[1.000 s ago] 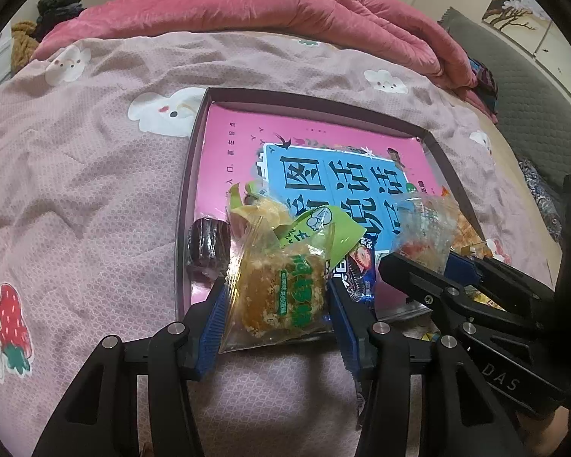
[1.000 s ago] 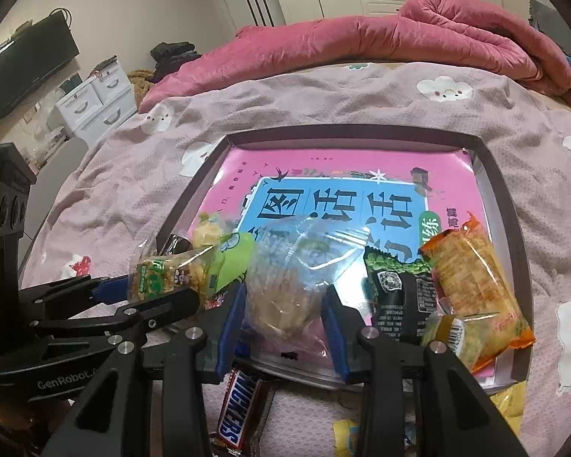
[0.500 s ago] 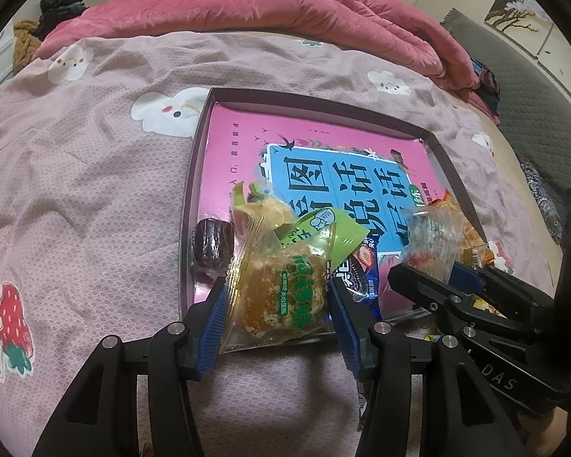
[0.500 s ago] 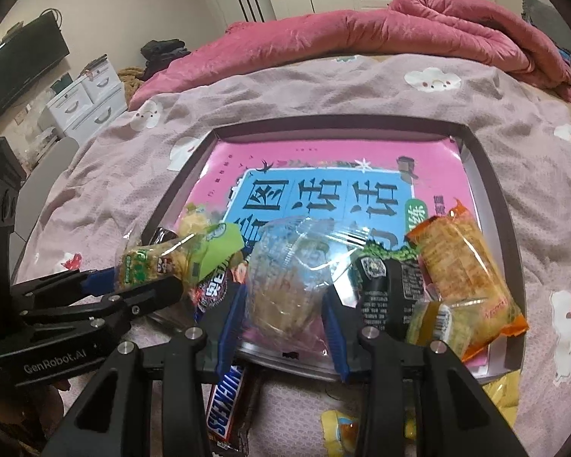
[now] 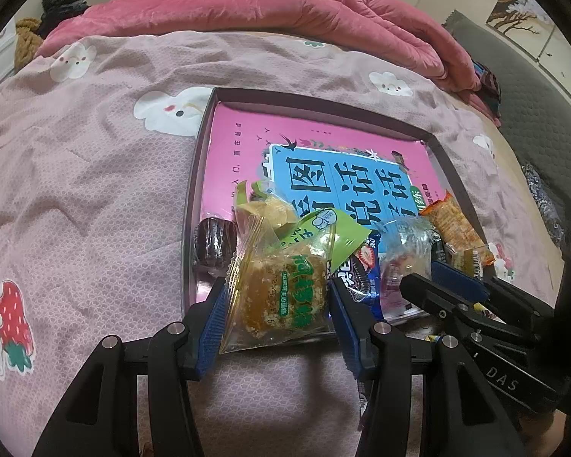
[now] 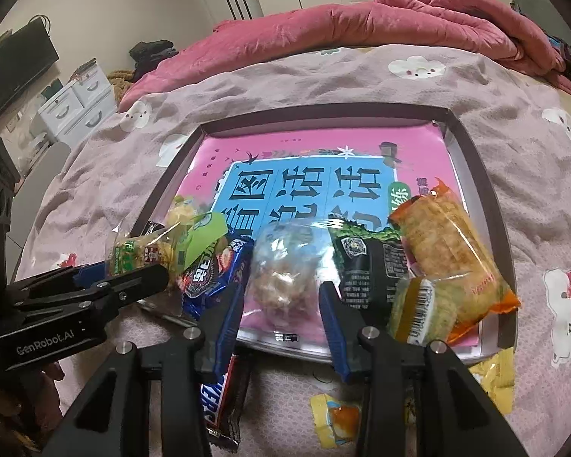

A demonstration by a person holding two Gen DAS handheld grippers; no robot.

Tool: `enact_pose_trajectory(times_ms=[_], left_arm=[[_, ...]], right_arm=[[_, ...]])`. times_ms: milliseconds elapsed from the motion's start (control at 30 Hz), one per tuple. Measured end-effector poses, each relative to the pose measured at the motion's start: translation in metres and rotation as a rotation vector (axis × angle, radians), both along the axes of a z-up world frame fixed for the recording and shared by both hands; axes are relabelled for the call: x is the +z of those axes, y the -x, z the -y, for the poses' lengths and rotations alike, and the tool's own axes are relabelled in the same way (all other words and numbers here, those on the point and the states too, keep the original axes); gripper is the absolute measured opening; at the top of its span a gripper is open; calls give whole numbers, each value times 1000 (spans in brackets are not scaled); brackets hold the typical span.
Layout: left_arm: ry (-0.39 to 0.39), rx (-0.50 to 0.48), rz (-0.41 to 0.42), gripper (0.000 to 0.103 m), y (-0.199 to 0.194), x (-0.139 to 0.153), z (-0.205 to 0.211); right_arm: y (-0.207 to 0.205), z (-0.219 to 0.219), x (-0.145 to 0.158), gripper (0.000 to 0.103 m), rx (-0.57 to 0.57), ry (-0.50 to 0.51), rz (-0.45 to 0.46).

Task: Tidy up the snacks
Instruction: 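Carry green-label pack into tray with left gripper while right carries clear pack there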

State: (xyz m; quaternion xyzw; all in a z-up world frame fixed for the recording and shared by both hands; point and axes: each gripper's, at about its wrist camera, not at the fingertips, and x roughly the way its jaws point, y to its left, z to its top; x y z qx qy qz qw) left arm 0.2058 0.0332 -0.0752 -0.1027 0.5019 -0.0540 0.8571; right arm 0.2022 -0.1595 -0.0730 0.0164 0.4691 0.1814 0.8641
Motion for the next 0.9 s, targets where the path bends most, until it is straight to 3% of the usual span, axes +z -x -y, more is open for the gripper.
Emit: enact_pose_trajectory(times_ms=[900], left_arm=[[16, 8, 23, 62, 0, 10, -4]], right_arm=[[14, 17, 17, 41, -25, -71, 14]])
